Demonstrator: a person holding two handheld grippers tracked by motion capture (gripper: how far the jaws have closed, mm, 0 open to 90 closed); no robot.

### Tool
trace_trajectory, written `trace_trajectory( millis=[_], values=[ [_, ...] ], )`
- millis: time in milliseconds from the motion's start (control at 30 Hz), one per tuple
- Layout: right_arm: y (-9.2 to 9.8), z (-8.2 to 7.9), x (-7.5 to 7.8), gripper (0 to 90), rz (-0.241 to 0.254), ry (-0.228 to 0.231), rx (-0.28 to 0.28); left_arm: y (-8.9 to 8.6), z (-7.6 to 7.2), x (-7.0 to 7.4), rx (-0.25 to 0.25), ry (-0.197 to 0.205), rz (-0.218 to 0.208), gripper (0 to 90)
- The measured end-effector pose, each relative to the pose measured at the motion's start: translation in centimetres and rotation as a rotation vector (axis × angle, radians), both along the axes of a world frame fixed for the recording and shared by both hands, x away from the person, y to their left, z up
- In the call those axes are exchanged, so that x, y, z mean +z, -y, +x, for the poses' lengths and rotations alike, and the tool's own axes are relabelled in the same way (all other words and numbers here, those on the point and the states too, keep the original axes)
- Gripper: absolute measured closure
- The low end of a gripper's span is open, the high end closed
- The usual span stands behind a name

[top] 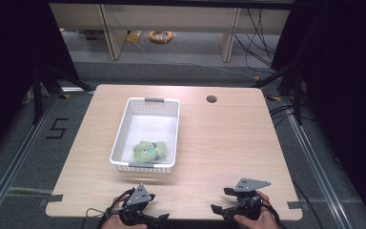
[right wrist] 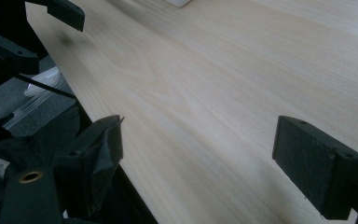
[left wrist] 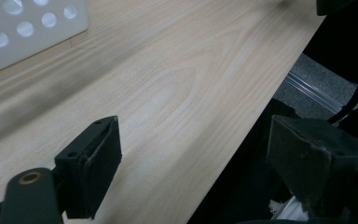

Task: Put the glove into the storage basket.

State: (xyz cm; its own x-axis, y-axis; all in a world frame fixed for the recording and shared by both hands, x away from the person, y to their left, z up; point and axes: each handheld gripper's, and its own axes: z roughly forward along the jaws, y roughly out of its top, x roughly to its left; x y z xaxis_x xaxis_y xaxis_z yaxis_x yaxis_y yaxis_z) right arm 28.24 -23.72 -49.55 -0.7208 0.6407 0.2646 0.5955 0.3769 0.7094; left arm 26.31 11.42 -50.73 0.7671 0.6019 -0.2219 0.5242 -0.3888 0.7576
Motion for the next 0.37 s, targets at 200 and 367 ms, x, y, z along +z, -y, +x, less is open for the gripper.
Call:
trace_trajectory(
  millis=[200,367],
  values=[
    [-0.05,-0.05,-0.10,17.1,0.007,-0.043,0.016,-0.20,0.19,-0.06,0.005,-0.005,0.015,17.0],
    [0.08,0.20,-0.25,16.9,-0.007,-0.003,0.012,-0.24,0.29,-0.07,-0.003,-0.013,0.007,17.0]
  ],
)
